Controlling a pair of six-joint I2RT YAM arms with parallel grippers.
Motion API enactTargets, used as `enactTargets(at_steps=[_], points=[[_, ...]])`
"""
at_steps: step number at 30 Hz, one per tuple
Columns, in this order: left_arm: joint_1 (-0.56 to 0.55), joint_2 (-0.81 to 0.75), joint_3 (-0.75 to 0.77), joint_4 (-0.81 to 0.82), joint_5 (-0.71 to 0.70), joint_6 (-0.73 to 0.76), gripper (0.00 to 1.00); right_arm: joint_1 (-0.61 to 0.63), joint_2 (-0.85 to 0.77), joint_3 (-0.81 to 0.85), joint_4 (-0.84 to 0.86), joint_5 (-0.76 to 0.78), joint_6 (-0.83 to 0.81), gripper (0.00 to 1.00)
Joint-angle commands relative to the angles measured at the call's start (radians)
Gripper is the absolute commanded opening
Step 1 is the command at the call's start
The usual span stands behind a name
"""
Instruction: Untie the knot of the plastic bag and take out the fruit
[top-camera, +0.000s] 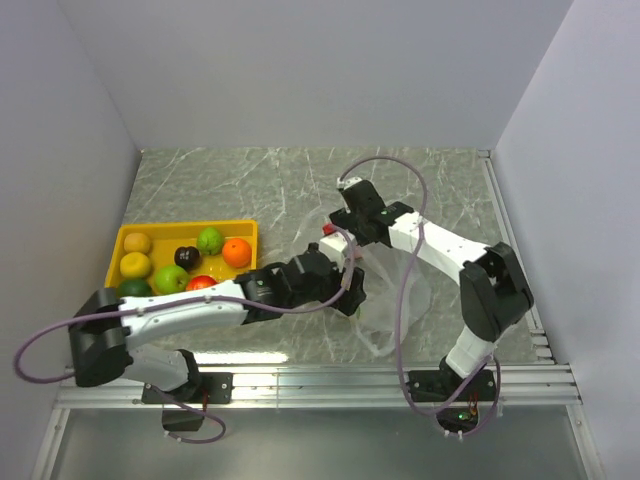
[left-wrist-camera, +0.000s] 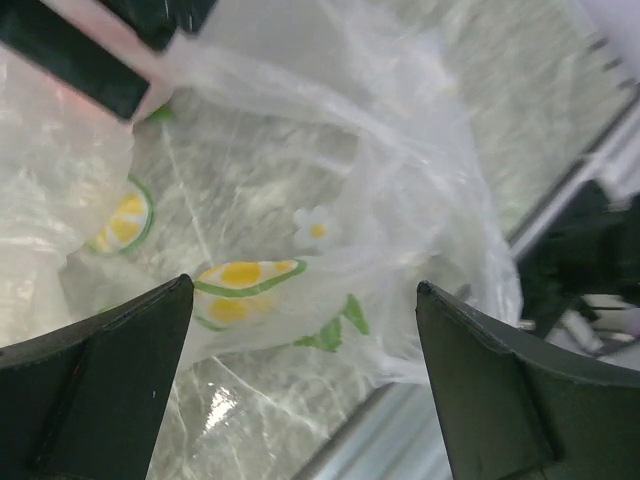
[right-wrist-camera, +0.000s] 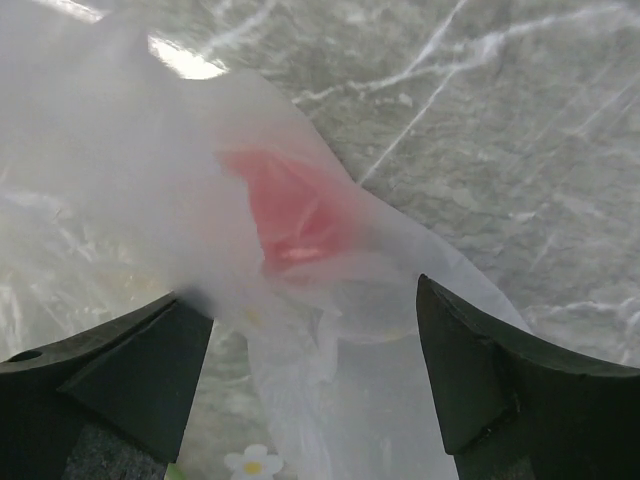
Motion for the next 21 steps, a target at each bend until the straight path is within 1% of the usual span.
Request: enactTargets(at_steps=[1,2,3,4,6,7,9,14,17,18,21], points=[[-0.004,0.101,-0.047,0.126,-0.037,-0.011,0.98,-0.022,0.036,-0.008,0.06,-0.006,0.021,0.84],[-0.004,0.118,-0.053,0.129,-0.04,-0.031,0.98,-0.027,0.043,-0.008,0.066,-0.009,0.027,0.81],[-0.004,0.132,-0.062,0.129,-0.046,-0.04,0.98,-0.031,0.045,-0.008,0.069,-0.035,0.039,0.77],[-0.004,0.154,-0.068,0.144,-0.051,-0.051,0.98,-0.038,0.047,-0.005,0.066,-0.042,0.044,0.56],[-0.004,0.164,-0.091,0.161,-0.087,-0.086,0.97,-0.038,0.034,0.007,0.04,-0.045,0.059,0.24],[-0.004,0.161,-0.102,0.163,-0.106,-0.1,0.97,-0.035,0.025,0.011,0.025,-0.049,0.061,0.02],[-0.001,0.152,-0.137,0.166,-0.159,-0.135,0.96,-0.028,-0.041,0.015,0.003,-0.046,0.074,0.0],[0.025,0.138,-0.17,0.158,-0.189,-0.195,0.95,0.033,-0.264,0.006,-0.061,-0.04,0.099,0.0],[0.04,0.158,-0.17,0.152,-0.21,-0.209,0.94,0.077,-0.356,0.014,-0.136,-0.045,0.14,0.0],[0.043,0.163,-0.171,0.151,-0.212,-0.211,0.94,0.111,-0.374,0.012,-0.155,-0.066,0.163,0.0],[0.043,0.161,-0.182,0.141,-0.218,-0.224,0.94,0.14,-0.423,-0.055,-0.172,-0.074,0.209,0.0]])
